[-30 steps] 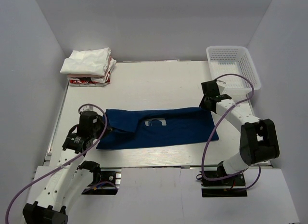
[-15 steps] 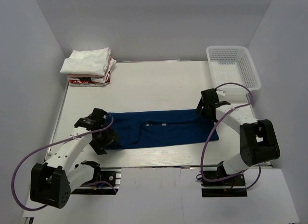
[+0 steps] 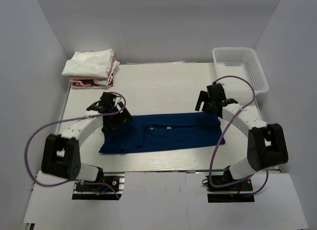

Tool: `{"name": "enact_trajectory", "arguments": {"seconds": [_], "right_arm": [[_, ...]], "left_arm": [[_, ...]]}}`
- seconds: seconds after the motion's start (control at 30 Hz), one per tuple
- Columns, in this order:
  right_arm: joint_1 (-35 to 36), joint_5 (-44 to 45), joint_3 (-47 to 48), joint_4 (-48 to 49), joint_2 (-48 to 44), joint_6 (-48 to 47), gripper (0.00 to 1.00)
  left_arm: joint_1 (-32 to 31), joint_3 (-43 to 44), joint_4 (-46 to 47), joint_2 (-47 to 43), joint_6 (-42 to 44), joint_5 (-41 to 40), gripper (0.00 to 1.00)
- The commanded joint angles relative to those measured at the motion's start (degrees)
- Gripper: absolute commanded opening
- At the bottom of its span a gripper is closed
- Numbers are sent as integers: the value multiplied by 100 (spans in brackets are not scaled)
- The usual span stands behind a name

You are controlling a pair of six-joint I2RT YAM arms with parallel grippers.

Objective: Fold and stack the t-shirts
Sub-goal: Rotate the tshirt 90 degrees

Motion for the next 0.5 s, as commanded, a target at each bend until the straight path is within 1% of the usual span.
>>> {"name": "enact_trajectory", "arguments": {"seconds": [0.0,0.07,0.1,0.13,0.17,0.2,0.23,0.27,0.3,0.33,0.37,0.4,0.43,0.47], "right_arm": [[47,-822,236,326,478,-162,90],[47,-979,157,326,750,-13,90],[39,-998,-26,343,821,137,90],[82,-998,-97,361,847,190,90],[100,-1050,-159,387,865,304,90],[109,-1216,-473,379,830,357,90],[144,-1261,-598,448,804,384,90],[205,-1305,-843,536,769,471,90],[214,-1366,-976,563,612,481,90],[354,-1637,-1299,563,558,481,90],[407,-1778,-1398,546,453,429,90],[469,-1850,-1495,528,374,428,90],[739,-2111,-1696,502,312,385,90],[846,-2201,-1741,328,268,384,90]], "left_arm": [[-6,268,825,982,304,518,100],[-6,417,966,1459,392,518,100],[-6,566,1019,1705,392,518,100],[-6,698,1019,2256,461,344,100],[-6,864,967,2557,462,220,100],[-6,1318,914,2856,601,219,100],[-6,1584,844,3163,655,219,100],[-6,1822,791,3741,655,140,100],[-6,2346,791,4034,734,140,100],[-6,2647,791,4332,787,235,100],[-6,2981,791,4649,787,236,100],[-6,3793,791,5348,883,297,100],[-6,4315,738,5746,971,298,100],[-6,4920,599,6168,1041,489,100]]}}
